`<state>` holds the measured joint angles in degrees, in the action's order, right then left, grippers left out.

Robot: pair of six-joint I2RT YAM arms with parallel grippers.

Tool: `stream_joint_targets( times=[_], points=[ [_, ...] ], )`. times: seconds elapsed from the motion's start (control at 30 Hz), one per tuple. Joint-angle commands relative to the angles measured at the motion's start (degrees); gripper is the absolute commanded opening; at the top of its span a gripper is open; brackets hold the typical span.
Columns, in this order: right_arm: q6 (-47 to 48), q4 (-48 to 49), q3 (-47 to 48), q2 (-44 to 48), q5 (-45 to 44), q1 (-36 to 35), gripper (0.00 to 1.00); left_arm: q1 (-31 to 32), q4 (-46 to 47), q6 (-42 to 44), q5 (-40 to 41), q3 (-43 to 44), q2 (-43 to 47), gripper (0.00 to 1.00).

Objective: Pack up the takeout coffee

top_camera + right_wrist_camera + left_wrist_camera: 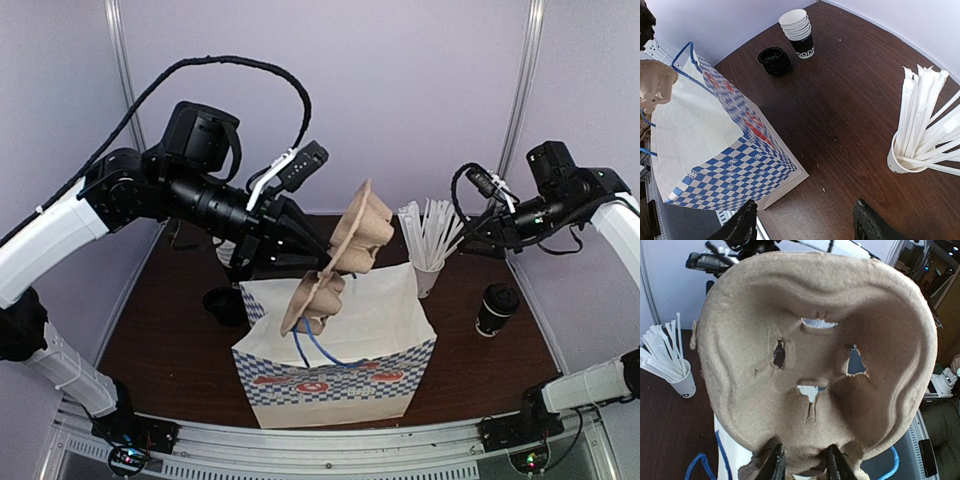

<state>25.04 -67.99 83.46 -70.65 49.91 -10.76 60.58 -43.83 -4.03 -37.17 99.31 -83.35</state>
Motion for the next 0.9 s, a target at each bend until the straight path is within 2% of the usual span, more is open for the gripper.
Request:
stream_joint_targets(
  times=[0.0,0.17,0.3,0.47,0.63,0.87],
  points=[
    [-1.16,3.54,-1.74,2.95,-0.61,0.39,0.65,0.06,0.68,-0.48,5.81,0.67,-1.8,0.22],
    [-1.9,4.4,-1.72,3.18,0.01,1.12,0.65,0.9,-2.13,-1.91,8.35,3.13,-5.73,0.22],
    [-2.16,4.59,-2.0,3.07,0.69,1.38,0.65,2.67,-6.8,0.42,13.27,5.12,-8.1,0.21],
    [-2.22,4.45,-1.97,2.93,1.14,1.49,0.65,4.07,-16.84,1.71,19.69,9.49,-10.35,0.21],
    [-2.16,5.32,-3.38,3.97,0.95,1.59,0.65,5.48,-28.15,3.37,22.36,13.65,-12.18,0.22],
    [-2.14,5.63,-3.98,4.53,1.68,1.62,0.66,7.45,-36.57,1.36,27.41,21.53,-20.07,0.22]
  ],
)
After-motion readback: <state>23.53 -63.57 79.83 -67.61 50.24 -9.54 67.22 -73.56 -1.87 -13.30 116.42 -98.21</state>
